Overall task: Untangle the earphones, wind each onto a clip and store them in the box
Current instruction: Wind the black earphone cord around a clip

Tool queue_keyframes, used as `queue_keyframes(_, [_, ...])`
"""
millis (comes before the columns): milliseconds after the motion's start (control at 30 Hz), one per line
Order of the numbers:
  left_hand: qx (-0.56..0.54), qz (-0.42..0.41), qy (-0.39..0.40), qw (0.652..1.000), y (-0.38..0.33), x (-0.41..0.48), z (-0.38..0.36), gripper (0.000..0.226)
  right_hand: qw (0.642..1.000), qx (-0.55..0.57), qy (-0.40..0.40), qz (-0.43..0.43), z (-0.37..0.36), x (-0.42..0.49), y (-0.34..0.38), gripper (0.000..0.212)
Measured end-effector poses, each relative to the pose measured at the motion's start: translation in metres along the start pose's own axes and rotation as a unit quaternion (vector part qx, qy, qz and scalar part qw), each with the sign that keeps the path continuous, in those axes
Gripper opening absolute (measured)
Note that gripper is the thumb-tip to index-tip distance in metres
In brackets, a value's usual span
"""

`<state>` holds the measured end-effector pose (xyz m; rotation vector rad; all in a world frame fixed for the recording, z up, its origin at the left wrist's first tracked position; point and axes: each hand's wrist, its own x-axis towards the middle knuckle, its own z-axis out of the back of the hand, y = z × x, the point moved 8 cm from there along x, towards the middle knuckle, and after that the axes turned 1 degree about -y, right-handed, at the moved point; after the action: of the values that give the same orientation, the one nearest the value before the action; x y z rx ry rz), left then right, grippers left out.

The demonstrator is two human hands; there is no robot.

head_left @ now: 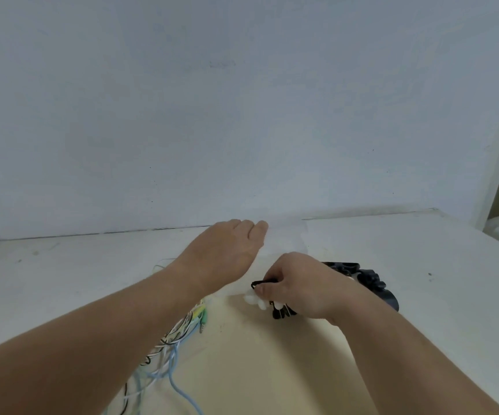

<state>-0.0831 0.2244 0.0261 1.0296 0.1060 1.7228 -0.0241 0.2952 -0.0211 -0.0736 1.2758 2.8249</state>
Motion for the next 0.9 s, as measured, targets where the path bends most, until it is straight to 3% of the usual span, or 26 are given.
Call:
queue_keyframes(167, [-0.023,0.076,-0.010,0.997,0.023,0.004,0.012,0.044,0.998,0.052,-0.045,-0.009,0.014,-0.005,0.005,0.034])
queue_keyframes(267, [-0.031,0.158,-0.049,0.986,0.045,0.004,0.022,0.047,0.983,0.147,-0.112,-0.013,0.028,-0.008,0.009,0.037])
queue_keyframes(500, [-0.212,0.340,-0.086,0.912,0.088,-0.036,0.007,0.031,0.916,0.333,-0.211,-0.072,0.039,-0.007,-0.007,0.035])
queue_keyframes(567, [-0.226,0.343,-0.107,0.906,0.088,-0.045,0.007,0.027,0.901,0.371,-0.211,-0.075,0.035,-0.005,-0.006,0.028])
queue_keyframes(767, [-0.193,0.272,-0.151,0.930,0.073,-0.039,0.014,0.019,0.859,0.460,-0.216,-0.065,0.031,0.010,-0.005,0.027])
queue_keyframes(900, [-0.213,0.271,-0.165,0.924,0.080,-0.035,0.015,0.017,0.894,0.379,-0.231,-0.063,0.043,0.033,0.008,0.026])
